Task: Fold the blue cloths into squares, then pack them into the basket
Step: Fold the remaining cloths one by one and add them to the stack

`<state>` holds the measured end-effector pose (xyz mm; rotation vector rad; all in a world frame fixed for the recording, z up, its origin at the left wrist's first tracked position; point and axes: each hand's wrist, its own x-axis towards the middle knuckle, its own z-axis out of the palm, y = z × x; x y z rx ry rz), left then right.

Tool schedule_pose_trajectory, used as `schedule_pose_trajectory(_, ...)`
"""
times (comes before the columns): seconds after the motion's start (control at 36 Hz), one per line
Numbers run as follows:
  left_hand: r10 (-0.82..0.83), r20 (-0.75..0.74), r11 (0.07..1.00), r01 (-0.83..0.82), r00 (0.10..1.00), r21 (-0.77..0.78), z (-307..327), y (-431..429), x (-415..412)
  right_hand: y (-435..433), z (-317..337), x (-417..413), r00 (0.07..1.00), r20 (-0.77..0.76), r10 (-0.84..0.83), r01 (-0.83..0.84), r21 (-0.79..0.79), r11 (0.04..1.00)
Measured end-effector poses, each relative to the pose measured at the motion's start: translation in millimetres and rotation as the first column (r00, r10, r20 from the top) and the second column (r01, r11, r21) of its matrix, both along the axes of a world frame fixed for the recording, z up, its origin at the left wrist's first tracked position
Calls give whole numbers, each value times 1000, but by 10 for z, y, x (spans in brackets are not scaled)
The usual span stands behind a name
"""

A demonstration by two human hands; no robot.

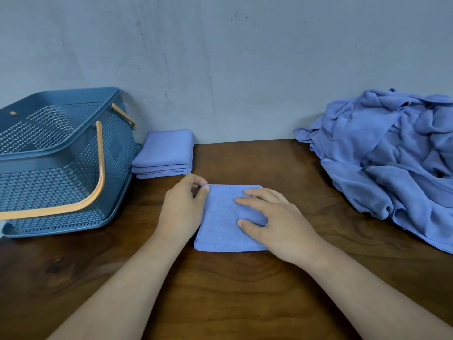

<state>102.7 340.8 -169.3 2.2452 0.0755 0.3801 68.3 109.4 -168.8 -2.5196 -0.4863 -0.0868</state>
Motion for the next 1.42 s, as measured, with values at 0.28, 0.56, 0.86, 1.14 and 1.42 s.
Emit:
schedule_pose_trajectory(0.28, -248, 116, 921, 197, 962, 336, 85, -133, -224, 46, 91, -11, 984, -176, 20, -45, -141, 989)
schedule_pose_trajectory(0.56, -78, -362, 833, 260, 929, 488, -18, -147, -439, -67, 43, 19, 947, -37, -318, 319, 19, 948)
schedule_pose_trajectory(0.86, -151, -243, 943, 213, 958, 256, 21, -125, -511, -89, 105, -1, 971, -236, -44, 180, 594, 784)
schedule_pose_trajectory(1.14, -294, -80, 682, 151, 953, -715, 227, -61, -530, -3, 291, -129, 986, -142, 83, 90, 887, 452)
schedule_pose_trajectory(1.42, -113, 15, 639, 85, 993, -764, 218, -198, -544, 40, 224, -112, 996, 83, 16, -64, 620, 782)
